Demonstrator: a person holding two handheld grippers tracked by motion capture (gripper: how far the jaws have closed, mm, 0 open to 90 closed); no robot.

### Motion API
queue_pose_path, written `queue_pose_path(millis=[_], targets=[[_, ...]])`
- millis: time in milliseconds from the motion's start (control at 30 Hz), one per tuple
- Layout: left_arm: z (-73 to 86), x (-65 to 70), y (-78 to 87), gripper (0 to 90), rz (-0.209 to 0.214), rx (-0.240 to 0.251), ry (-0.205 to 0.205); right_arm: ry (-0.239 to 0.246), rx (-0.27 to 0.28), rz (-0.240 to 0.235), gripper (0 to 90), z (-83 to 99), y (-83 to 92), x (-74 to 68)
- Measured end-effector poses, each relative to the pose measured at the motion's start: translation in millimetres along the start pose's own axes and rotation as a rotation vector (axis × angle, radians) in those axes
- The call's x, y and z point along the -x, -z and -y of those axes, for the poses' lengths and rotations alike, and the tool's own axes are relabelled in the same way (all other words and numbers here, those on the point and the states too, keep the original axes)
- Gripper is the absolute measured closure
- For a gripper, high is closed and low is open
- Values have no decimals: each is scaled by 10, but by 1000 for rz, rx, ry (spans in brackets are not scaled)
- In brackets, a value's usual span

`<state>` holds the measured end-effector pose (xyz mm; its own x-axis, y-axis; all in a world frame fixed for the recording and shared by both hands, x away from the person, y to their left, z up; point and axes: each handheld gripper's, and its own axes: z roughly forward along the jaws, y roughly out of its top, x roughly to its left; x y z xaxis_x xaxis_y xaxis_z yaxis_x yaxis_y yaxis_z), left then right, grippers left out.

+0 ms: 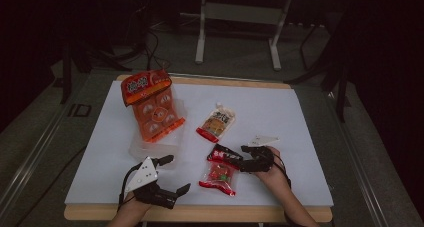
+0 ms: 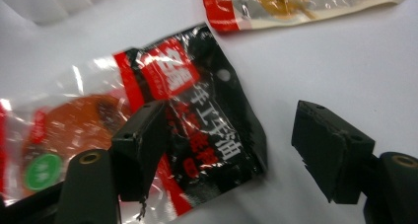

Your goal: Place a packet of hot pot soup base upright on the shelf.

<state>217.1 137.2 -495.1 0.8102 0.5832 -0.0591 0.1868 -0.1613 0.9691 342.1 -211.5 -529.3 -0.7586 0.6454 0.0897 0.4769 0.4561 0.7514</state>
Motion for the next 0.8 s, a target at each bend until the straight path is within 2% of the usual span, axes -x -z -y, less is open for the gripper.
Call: queue_pose_path(millis=[200, 300, 333, 400, 467, 533, 633, 667, 800], targets=[[14, -6, -18, 6, -2, -3, 6, 33, -50, 33, 263, 37, -110, -31], [21, -3, -36, 6, 6, -7, 8, 30, -45, 26, 250, 46, -129, -17], [24, 3, -41, 6, 9, -7, 5, 48, -43, 34, 235, 48, -133, -35], [29, 12, -52, 6, 15, -15, 3, 50, -43, 36, 220, 48, -147, -49], [33, 14, -62, 6, 17, -20, -4, 66, -44, 37, 235, 47, -154, -78], [37, 13, -64, 6, 18, -19, -5, 79, -49, 35, 286, 35, -150, -97], [40, 13, -64, 6, 19, -21, -8, 115, -55, 25, 428, 18, -128, -155], [41, 14, -64, 6, 20, -21, -8, 116, -60, 11, 499, 10, -124, -168], [45, 21, -67, 6, 19, -23, -17, 88, -87, -18, 656, -25, -132, -205]])
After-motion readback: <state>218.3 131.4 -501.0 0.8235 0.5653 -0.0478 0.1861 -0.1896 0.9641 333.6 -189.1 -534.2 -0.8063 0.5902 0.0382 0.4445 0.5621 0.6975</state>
